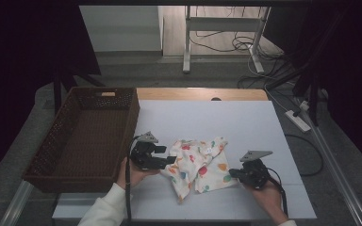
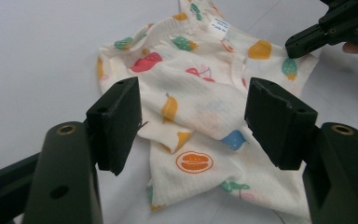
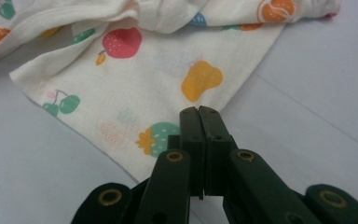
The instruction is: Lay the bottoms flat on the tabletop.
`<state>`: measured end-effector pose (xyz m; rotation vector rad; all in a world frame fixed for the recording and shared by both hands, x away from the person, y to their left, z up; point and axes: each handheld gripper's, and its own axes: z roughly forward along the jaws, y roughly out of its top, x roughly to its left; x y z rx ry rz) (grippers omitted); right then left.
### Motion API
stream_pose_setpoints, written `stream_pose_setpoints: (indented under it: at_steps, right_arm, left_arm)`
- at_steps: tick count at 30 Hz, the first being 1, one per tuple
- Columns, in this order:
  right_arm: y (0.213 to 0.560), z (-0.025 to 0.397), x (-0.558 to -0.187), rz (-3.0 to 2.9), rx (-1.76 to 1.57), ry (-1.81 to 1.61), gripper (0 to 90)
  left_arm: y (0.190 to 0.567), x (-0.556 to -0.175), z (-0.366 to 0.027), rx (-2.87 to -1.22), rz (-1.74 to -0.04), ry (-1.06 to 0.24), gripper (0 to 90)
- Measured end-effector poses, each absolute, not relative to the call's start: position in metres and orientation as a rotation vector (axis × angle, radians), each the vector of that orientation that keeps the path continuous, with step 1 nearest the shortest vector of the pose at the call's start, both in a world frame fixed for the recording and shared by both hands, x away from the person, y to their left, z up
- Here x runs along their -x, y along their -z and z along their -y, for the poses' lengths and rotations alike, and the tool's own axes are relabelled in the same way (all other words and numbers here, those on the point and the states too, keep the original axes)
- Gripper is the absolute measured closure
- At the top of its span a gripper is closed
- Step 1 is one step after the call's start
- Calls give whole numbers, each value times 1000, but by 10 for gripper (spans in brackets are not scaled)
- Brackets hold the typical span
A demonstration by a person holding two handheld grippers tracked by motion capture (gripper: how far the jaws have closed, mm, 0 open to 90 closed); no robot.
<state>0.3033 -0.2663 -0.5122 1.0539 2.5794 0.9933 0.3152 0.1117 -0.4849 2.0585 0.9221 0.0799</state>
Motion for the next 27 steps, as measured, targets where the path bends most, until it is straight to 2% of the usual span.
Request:
stream_pose_setpoints:
  at_steps: [19, 20, 23, 27]
  right_arm:
    - [513, 293, -288, -2547, -1119, -934, 879]
    - [512, 293, -288, -2541, -1113, -940, 863]
    - [508, 291, -288, -2501, -1088, -971, 715]
    - [499, 286, -294, -2442, -1060, -1068, 593]
  left_arm:
    - [486, -317, -108, -2063, -918, -80, 352]
    - [486, -317, -108, -2062, -918, -81, 352]
    - [486, -317, -108, -2063, -916, -82, 352]
    - [486, -317, -108, -2063, -914, -84, 352]
